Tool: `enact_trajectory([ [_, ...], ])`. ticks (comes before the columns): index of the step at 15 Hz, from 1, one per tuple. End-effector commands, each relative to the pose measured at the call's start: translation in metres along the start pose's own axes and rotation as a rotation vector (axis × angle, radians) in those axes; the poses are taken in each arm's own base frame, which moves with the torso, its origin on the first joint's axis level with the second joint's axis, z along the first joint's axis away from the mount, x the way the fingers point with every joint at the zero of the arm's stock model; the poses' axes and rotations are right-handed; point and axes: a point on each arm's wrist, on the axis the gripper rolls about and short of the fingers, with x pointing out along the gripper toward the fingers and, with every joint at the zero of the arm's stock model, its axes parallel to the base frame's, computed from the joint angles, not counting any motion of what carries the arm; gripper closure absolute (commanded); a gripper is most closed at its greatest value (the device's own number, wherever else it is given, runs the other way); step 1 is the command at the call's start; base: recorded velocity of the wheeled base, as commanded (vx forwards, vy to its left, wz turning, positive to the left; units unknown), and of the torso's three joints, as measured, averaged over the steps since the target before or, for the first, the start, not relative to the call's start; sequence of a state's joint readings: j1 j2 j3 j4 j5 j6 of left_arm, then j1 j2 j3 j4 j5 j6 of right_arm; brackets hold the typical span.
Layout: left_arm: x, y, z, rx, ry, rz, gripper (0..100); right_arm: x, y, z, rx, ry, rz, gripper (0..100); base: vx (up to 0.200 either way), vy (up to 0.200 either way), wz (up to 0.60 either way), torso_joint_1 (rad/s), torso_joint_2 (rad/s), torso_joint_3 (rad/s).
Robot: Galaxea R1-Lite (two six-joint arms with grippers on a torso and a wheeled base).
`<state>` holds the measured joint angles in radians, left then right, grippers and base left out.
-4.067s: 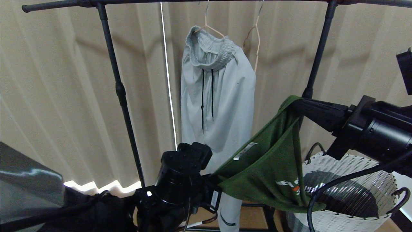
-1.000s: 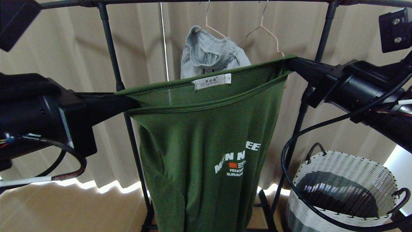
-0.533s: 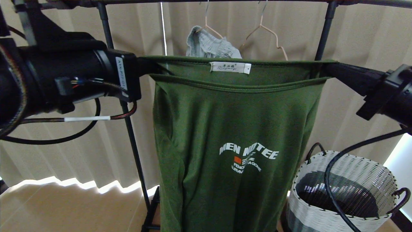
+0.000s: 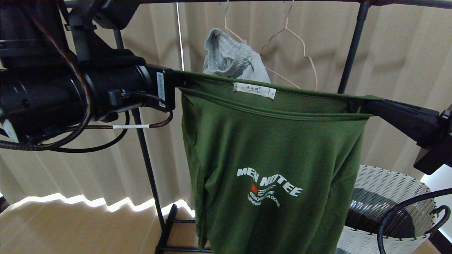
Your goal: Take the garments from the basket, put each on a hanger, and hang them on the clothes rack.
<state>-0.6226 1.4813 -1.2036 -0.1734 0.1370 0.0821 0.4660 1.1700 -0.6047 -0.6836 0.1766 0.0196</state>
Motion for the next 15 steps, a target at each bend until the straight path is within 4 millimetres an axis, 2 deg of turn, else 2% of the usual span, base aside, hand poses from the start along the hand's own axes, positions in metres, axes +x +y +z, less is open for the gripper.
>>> enact_trajectory([
  [1,-0.017,0.003,0.006,-0.002,-0.001,-0.007,100,0.006,-0.002,-0.005,0.002,0.021,-0.005,100,0.0,0.0,0.0,0.0,0.0,0.0],
  [4,-0.033,0.003,0.008,-0.001,0.015,-0.022,100,0.016,-0.008,-0.008,0.002,0.032,-0.026,100,0.0,0.0,0.0,0.0,0.0,0.0],
  [8,-0.083,0.002,0.012,0.004,0.064,-0.216,100,0.062,-0.021,-0.013,-0.012,-0.036,-0.037,100,0.0,0.0,0.0,0.0,0.0,0.0],
  [13,-0.114,0.004,0.015,0.006,0.004,-0.358,100,0.099,-0.027,0.003,-0.032,-0.141,-0.023,100,0.0,0.0,0.0,0.0,0.0,0.0],
  [15,-0.116,0.004,0.014,0.006,-0.001,-0.371,100,0.106,-0.028,0.002,-0.031,-0.139,-0.023,100,0.0,0.0,0.0,0.0,0.0,0.0],
])
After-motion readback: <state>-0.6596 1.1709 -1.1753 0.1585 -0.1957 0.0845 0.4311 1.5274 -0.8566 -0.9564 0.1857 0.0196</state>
